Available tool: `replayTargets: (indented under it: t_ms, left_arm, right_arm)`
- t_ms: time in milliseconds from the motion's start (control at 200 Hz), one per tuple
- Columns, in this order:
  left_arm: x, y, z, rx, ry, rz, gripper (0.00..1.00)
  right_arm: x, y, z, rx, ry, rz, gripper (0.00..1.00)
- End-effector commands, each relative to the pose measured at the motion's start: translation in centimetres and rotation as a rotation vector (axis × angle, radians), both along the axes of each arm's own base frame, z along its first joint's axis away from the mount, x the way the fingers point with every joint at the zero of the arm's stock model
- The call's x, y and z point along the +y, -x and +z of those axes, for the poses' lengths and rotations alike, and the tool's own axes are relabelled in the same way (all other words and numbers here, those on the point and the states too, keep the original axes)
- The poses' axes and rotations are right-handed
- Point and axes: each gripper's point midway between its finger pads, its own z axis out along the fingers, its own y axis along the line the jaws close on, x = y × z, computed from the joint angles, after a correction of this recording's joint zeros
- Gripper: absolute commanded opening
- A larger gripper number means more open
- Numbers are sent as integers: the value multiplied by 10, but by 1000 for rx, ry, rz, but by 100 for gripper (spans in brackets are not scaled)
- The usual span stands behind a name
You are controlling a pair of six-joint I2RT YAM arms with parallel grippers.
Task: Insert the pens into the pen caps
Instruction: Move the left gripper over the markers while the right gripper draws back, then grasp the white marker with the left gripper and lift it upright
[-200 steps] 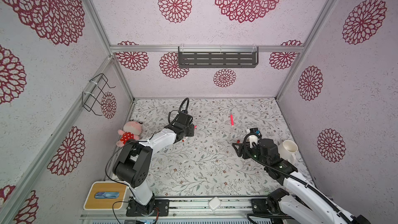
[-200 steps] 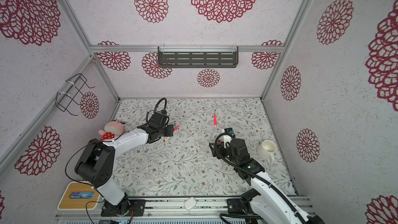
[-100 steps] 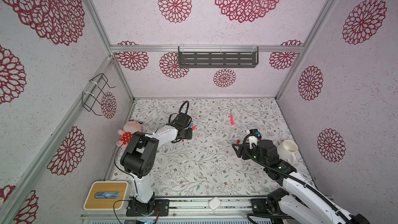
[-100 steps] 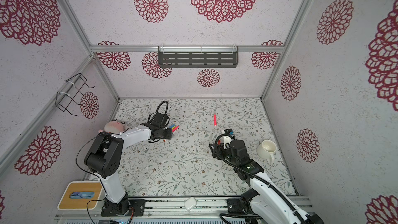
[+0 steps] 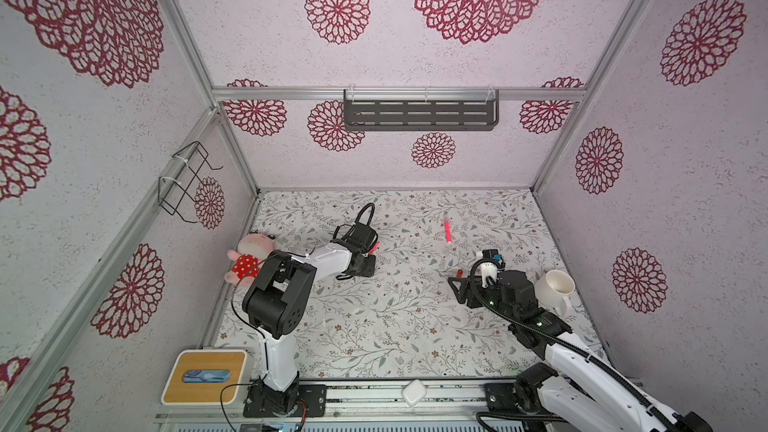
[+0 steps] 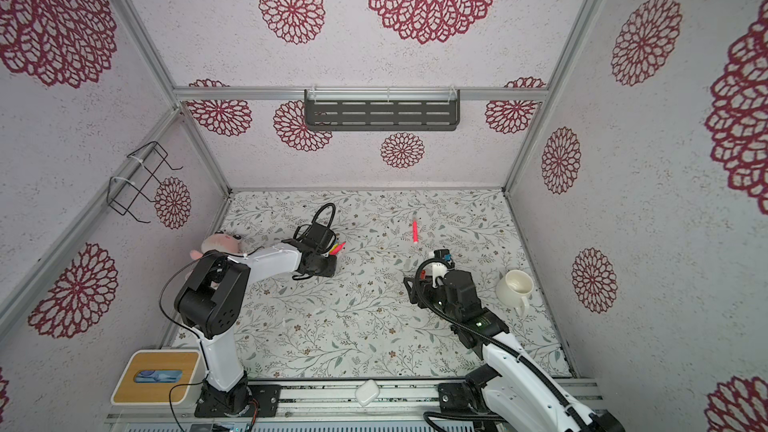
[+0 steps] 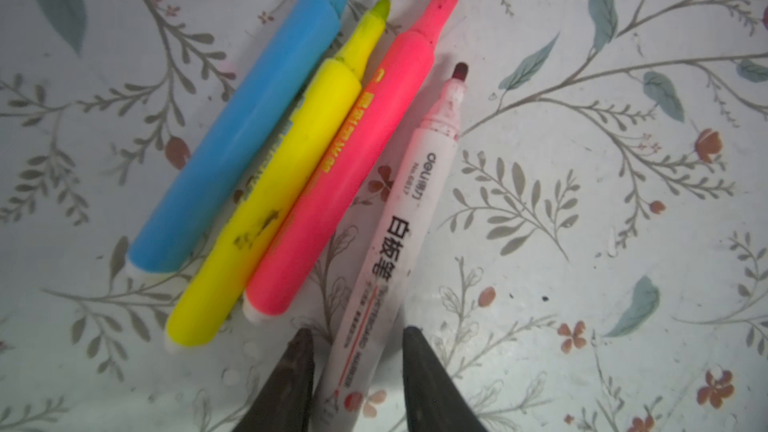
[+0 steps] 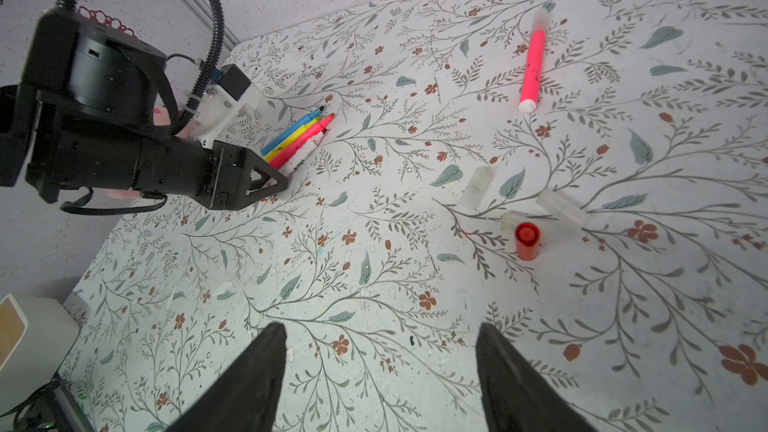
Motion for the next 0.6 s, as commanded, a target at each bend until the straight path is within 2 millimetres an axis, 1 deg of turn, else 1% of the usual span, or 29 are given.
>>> replayTargets:
  t_ms: [0,100,110,120,180,240,305,365,370,380,450,475,485,535,545,550,555,560,590]
  left_arm:
    - [-9,6,-3,10,-59,-54,32]
    - [-27,19,-6,30,-75,-127,18]
    - [-27,23,-17,55,-90,-136,17]
    - [-29,25,-21,67,-97,-147,16]
    - [-41,38,-29,104,-122,-236,5]
    - [-45,46,-32,105,-199,-299,0]
    - [-48,48,-27,81,-229,-322,0]
    - [-55,46,-16,32,-163,-306,0]
    - [-57,44,-9,14,-144,-304,0]
    - [-59,43,-2,-5,-121,-302,0]
    - [-75,42,26,-110,41,-299,0]
    - [-81,43,40,-156,114,-300,0]
    - [-82,45,43,-165,138,-300,0]
    - [-94,49,69,-242,287,-318,0]
    - [-94,53,69,-248,306,-324,0]
    - [-96,51,75,-265,323,-326,0]
    - [-97,52,78,-269,336,-326,0]
    - [-96,55,76,-266,344,-327,0]
    - [-102,58,90,-306,412,-340,0]
  right_arm:
    - [0,-4,16,-45,-35,-21,73]
    - [-2,-4,18,-49,-36,-29,73]
    - [-2,-4,18,-51,-36,-32,73]
    - [-2,-4,19,-51,-36,-31,73]
    - [-4,-4,19,-54,-35,-39,73]
    - [-6,-4,20,-59,-34,-49,73]
    - [-7,-3,20,-58,-35,-54,73]
    - [-7,-3,21,-56,-41,-54,73]
    - [-7,-3,20,-55,-41,-54,73]
    - [-6,-3,20,-54,-41,-53,73]
    - [-5,-2,20,-50,-51,-46,73]
    - [-4,-1,20,-48,-56,-41,74]
    - [-3,-1,20,-48,-57,-40,74]
    - [1,0,20,-44,-73,-21,74]
    - [1,0,19,-43,-75,-18,75]
    - [2,0,20,-43,-76,-15,75]
    - [2,0,19,-42,-77,-13,75]
    - [3,0,19,-42,-79,-10,75]
    - [6,1,18,-38,-90,6,75]
